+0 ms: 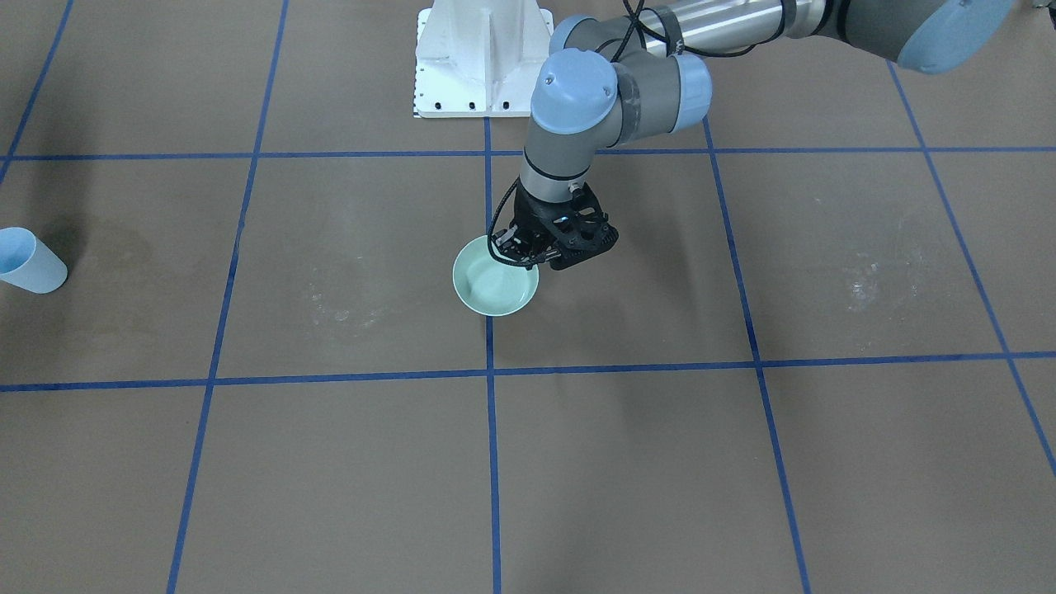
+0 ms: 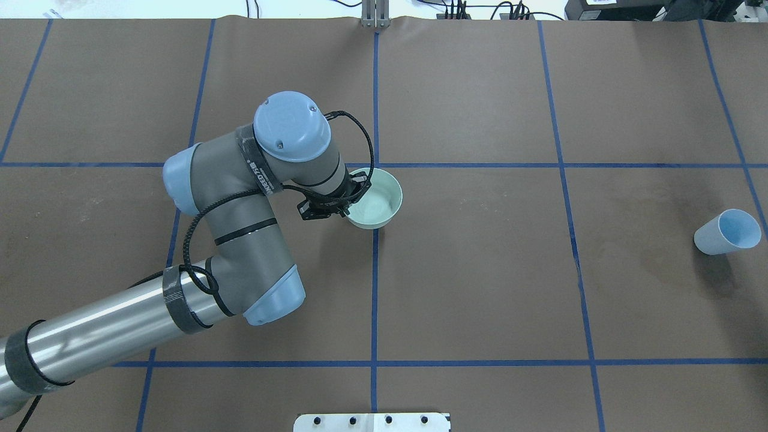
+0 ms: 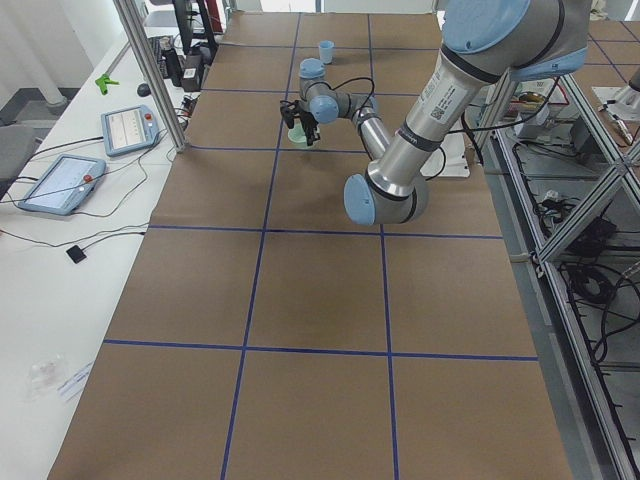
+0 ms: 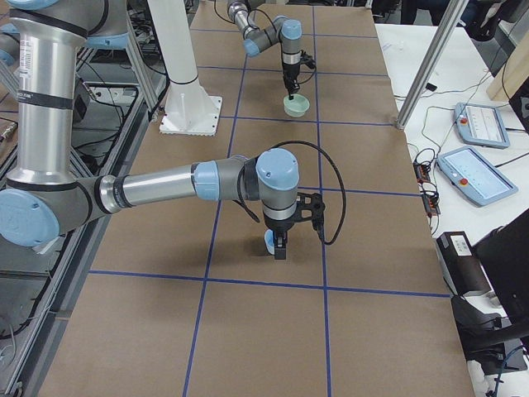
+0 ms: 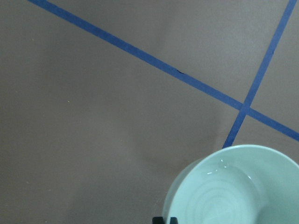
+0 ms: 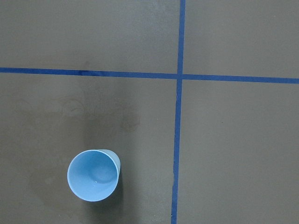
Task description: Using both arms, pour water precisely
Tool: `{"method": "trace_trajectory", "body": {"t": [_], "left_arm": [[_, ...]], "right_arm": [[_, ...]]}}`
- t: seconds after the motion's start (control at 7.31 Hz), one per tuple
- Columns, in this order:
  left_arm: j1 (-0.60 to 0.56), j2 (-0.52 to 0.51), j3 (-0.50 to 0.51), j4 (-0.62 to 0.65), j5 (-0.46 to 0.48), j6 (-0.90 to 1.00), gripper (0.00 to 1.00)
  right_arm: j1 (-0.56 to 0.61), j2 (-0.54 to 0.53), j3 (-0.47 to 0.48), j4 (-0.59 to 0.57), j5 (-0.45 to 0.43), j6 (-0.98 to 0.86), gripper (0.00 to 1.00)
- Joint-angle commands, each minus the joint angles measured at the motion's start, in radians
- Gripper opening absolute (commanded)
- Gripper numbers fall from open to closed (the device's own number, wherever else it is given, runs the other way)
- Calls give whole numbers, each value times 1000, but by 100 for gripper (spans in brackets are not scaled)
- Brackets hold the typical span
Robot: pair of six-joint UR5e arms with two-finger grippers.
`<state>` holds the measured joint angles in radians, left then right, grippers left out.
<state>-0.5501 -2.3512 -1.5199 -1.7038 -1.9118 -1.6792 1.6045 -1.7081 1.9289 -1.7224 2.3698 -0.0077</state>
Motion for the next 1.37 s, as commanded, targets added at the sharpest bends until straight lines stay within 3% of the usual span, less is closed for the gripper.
{"method": "trace_trajectory", "body": {"t": [0.0, 0.27, 0.41, 0.68, 0.82, 0.96, 1.09, 1.23], "left_arm": [[28, -14, 72, -63, 17, -28, 0], [41, -22, 89, -66, 22, -27, 0], [35, -25, 78, -66, 20, -16, 99], [-16, -25, 26, -45, 7, -13, 100], [-71, -23, -5, 2, -45, -7, 100], [-162, -22, -96, 121, -140, 104, 100], [-235, -17, -188, 283, -176, 262, 100], [-264, -13, -224, 365, -173, 357, 100]], "right_arm": [[0, 13, -4, -9, 6, 2, 99], [0, 15, -5, -8, 0, 2, 99], [0, 10, -13, 0, 3, 2, 99], [0, 8, -13, 0, -3, 0, 99], [0, 7, -5, 0, 2, 2, 99], [0, 8, 13, 1, -4, 6, 99], [0, 1, 54, 1, -12, -3, 99], [-5, -22, 118, 1, -14, 15, 99]]}}
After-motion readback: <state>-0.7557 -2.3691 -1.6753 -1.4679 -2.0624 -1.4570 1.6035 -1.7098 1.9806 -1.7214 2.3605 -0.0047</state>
